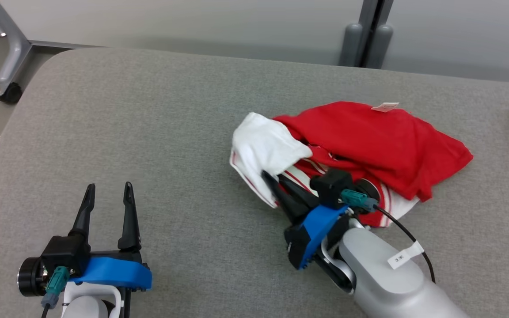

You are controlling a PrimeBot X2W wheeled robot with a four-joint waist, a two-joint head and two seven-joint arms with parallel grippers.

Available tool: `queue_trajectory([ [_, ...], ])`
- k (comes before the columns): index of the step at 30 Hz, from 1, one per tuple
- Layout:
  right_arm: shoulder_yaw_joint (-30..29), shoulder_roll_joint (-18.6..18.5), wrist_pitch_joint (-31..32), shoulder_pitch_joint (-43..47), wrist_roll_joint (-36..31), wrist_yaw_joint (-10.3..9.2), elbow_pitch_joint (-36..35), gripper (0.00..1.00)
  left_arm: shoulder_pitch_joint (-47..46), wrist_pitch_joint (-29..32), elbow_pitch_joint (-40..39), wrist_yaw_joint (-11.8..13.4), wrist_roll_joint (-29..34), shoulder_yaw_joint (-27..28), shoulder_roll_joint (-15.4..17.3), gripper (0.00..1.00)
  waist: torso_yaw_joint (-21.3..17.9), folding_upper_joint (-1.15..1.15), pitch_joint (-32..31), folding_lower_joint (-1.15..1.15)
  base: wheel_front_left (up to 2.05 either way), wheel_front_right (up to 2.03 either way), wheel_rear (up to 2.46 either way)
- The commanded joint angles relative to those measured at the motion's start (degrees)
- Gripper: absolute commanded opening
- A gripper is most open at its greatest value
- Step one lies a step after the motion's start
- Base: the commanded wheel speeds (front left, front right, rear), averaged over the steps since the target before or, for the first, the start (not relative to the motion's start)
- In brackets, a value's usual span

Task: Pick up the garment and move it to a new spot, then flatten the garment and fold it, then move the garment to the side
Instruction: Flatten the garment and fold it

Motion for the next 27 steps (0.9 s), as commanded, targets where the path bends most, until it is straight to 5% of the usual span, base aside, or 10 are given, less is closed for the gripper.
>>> queue_trajectory([
  [1,1.8,0.0,-0.3,-1.6,1.3,0.03,-2.7,0.00,-0.8,-0.2,0.0,-0.3,0.0,0.2,-0.2,1.00,0.6,-0.01,-0.1,0.00,0.00,0.00,0.00],
  [8,9.6,0.0,-0.3,-1.6,5.9,0.03,-5.7,0.00,-0.5,-0.2,0.3,-0.4,-0.2,-0.3,-0.3,1.00,2.5,-0.01,-0.3,0.00,0.00,0.00,0.00],
  [9,11.0,0.0,-0.3,-1.2,6.8,0.03,-5.4,0.18,-0.4,-0.2,0.4,-0.4,-0.2,-0.4,-0.3,1.00,2.6,-0.01,-0.3,0.00,0.00,0.00,0.00],
  [10,12.3,0.0,-0.3,-1.0,7.4,0.03,-5.2,0.79,-0.3,-0.2,0.5,-0.4,-0.2,-0.5,-0.3,1.00,2.6,-0.01,-0.4,0.00,0.00,0.00,0.00],
  [11,13.2,0.0,-0.3,-0.8,8.0,0.03,-5.0,1.00,-0.2,-0.2,0.5,-0.3,-0.3,-0.5,-0.3,1.00,2.5,-0.01,-0.4,0.00,0.00,0.00,0.00],
  [19,11.1,-0.1,-0.3,2.6,5.7,0.02,-3.7,1.00,0.8,-0.2,0.9,-0.2,0.3,0.7,-0.3,1.00,-1.4,-0.01,-2.2,0.00,0.00,0.00,0.00],
  [27,-7.6,-2.3,-0.3,11.7,-6.2,0.03,-9.2,1.00,3.3,-0.2,0.1,0.0,1.2,2.9,0.1,1.00,-6.7,-0.01,-4.7,0.00,0.00,0.00,0.00],
])
